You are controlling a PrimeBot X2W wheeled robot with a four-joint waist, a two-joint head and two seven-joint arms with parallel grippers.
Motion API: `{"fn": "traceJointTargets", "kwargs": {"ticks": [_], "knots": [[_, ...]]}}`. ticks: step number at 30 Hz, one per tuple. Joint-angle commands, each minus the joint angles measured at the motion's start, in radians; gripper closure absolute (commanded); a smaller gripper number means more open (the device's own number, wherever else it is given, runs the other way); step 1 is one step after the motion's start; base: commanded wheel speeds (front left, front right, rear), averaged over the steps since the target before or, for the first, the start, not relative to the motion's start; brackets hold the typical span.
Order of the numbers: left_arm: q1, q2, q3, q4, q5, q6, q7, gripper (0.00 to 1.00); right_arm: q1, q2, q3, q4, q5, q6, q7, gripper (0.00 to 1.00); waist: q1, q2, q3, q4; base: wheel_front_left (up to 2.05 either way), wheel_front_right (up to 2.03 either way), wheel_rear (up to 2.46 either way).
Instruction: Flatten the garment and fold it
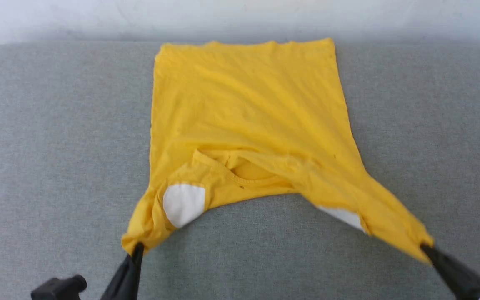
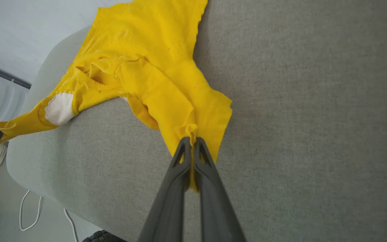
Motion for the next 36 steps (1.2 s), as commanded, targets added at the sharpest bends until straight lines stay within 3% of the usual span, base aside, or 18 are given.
{"fn": "traceJointTargets", "kwargs": {"ticks": [1, 8, 20, 25, 26, 27, 28, 29, 36], "knots": [[0.007, 0.008, -0.003, 0.005, -0.003, -0.008, 0.003, 1.0, 0.014, -0.008, 0.0, 0.004, 0.011, -0.001, 0.009, 1.0, 0.0002, 0.0, -0.013, 0.003, 0.0, 0.0, 0.0], [0.062, 0.055, -0.035, 0.067, -0.02, -0.017, 0.085, 1.0, 0.146, -0.065, -0.026, 0.055, 0.042, -0.001, 0.111, 1.0, 0.0002, 0.0, -0.027, 0.012, 0.0, 0.0, 0.0], [0.143, 0.142, -0.011, 0.125, 0.032, 0.097, 0.175, 1.0, 0.269, -0.031, -0.116, 0.118, 0.014, -0.001, 0.311, 1.0, 0.0002, 0.0, -0.043, 0.027, 0.0, 0.0, 0.0], [0.121, 0.122, 0.007, 0.095, 0.031, 0.11, 0.142, 1.0, 0.242, -0.009, -0.122, 0.111, -0.017, -0.001, 0.294, 1.0, 0.0002, 0.0, -0.05, 0.033, 0.0, 0.0, 0.0], [0.114, 0.117, 0.007, 0.088, 0.031, 0.109, 0.136, 1.0, 0.234, -0.005, -0.121, 0.111, -0.022, -0.001, 0.286, 0.86, 0.0002, 0.0, -0.052, 0.034, 0.0, 0.0, 0.0], [0.108, 0.112, 0.006, 0.082, 0.03, 0.107, 0.131, 1.0, 0.226, -0.002, -0.12, 0.111, -0.028, -0.001, 0.276, 0.62, 0.0002, 0.0, -0.055, 0.035, 0.0, 0.0, 0.0], [0.102, 0.105, 0.004, 0.073, 0.026, 0.103, 0.126, 1.0, 0.217, 0.0, -0.12, 0.109, -0.034, -0.001, 0.264, 0.04, 0.0002, 0.0, -0.057, 0.036, 0.0, 0.0, 0.0], [0.097, 0.097, 0.004, 0.063, 0.02, 0.099, 0.12, 1.0, 0.207, 0.004, -0.119, 0.104, -0.035, -0.001, 0.254, 0.0, 0.0002, 0.0, -0.058, 0.036, 0.0, 0.0, 0.0], [0.076, 0.109, 0.001, -0.056, 0.049, 0.121, 0.132, 1.0, 0.049, -0.009, -0.197, -0.092, 0.028, -0.001, 0.182, 0.0, 0.0002, 0.0, -0.032, 0.056, 0.0, 0.0, 0.0]]}}
